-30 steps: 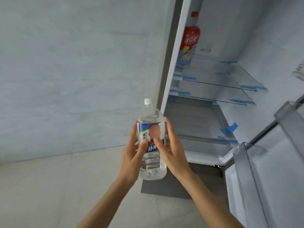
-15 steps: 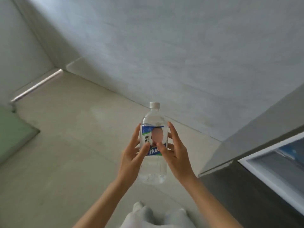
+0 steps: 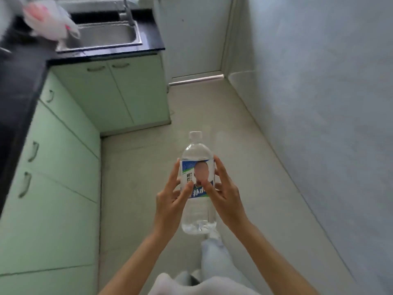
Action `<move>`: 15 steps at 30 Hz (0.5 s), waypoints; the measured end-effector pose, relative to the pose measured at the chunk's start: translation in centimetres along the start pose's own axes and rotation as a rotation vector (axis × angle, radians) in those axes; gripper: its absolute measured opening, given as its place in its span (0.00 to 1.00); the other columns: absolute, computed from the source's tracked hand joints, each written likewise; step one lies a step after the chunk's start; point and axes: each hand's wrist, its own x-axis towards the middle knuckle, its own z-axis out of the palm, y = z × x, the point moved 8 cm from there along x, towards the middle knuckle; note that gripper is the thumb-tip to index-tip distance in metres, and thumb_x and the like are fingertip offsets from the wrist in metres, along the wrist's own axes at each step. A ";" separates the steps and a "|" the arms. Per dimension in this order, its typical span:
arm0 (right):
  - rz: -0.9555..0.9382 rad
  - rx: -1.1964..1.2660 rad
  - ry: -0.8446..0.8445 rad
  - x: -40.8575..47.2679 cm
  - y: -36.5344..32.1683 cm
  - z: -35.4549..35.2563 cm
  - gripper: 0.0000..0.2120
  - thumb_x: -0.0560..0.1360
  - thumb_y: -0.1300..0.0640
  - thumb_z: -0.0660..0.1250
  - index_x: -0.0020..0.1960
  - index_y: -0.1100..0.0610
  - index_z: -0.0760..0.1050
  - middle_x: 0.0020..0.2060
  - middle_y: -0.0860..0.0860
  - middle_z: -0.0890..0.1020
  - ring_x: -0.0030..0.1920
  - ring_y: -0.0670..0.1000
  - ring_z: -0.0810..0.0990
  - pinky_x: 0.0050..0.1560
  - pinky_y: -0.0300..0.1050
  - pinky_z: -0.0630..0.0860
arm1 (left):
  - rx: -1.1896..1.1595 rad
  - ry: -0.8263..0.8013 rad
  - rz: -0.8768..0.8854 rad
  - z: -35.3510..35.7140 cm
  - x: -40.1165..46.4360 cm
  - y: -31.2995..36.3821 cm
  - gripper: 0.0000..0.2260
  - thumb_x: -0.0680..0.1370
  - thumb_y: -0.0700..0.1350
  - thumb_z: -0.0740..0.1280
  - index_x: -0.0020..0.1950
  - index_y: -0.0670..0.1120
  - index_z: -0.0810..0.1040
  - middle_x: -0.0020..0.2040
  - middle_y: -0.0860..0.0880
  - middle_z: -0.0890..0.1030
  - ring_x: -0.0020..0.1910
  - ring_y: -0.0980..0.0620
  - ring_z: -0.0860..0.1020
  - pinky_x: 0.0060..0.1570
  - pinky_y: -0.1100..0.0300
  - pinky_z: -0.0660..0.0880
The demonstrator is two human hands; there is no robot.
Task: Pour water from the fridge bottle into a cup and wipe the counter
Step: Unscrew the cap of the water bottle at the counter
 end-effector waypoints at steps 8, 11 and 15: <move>-0.139 0.081 -0.397 12.6 -2.9 7.4 0.32 0.72 0.38 0.65 0.72 0.32 0.57 0.62 0.46 0.77 0.47 0.47 0.84 0.46 0.48 0.82 | 0.037 0.450 -0.002 -6.0 6.8 1.6 0.27 0.76 0.51 0.69 0.73 0.62 0.64 0.53 0.57 0.84 0.51 0.58 0.83 0.49 0.61 0.79; -0.186 0.108 -0.544 16.2 -4.5 10.4 0.31 0.72 0.41 0.66 0.73 0.34 0.58 0.61 0.46 0.77 0.47 0.48 0.84 0.46 0.43 0.81 | 0.060 0.636 -0.010 -8.1 8.1 2.7 0.26 0.77 0.48 0.68 0.73 0.61 0.64 0.53 0.58 0.83 0.50 0.63 0.82 0.46 0.67 0.77; -0.234 0.112 -0.746 18.5 -6.4 15.1 0.31 0.75 0.46 0.68 0.73 0.35 0.58 0.63 0.44 0.75 0.50 0.49 0.83 0.49 0.47 0.81 | 0.049 0.830 -0.020 -11.1 8.3 3.1 0.27 0.75 0.54 0.68 0.73 0.64 0.64 0.58 0.57 0.81 0.55 0.61 0.80 0.50 0.66 0.77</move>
